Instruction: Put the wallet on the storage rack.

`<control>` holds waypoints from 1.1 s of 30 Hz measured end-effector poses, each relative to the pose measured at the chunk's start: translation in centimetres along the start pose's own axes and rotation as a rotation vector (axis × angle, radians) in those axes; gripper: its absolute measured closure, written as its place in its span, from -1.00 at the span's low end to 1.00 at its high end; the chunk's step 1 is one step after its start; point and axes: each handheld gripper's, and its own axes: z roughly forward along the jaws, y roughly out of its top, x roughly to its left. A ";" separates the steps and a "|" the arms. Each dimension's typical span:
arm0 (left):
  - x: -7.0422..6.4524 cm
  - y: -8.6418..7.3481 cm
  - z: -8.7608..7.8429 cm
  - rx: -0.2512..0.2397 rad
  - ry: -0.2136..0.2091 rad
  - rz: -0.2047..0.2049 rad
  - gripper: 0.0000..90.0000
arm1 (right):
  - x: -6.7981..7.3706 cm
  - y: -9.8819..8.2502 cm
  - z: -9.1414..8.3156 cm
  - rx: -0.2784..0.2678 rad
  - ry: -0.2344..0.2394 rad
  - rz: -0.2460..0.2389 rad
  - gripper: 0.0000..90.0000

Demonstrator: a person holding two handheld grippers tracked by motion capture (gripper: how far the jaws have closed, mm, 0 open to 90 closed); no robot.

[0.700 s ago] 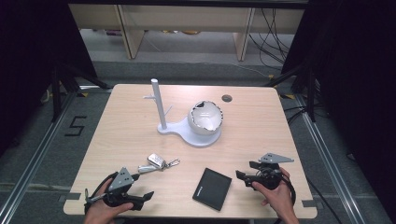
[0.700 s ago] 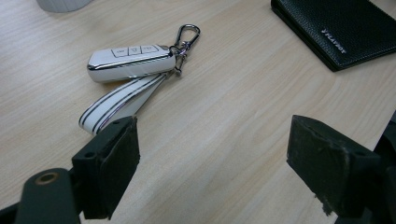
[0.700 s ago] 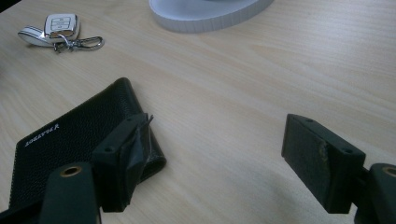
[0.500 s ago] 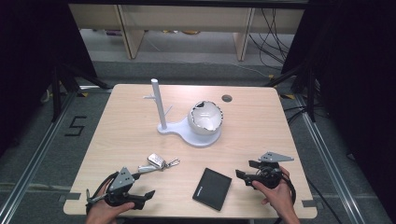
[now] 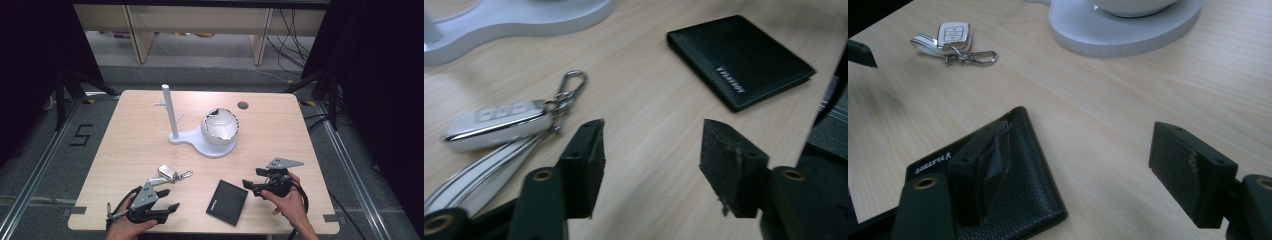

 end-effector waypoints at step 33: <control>-6.3 2.5 8.3 0.105 -0.283 0.114 0.94 | 1.6 1.0 4.7 0.193 0.143 -0.028 -0.13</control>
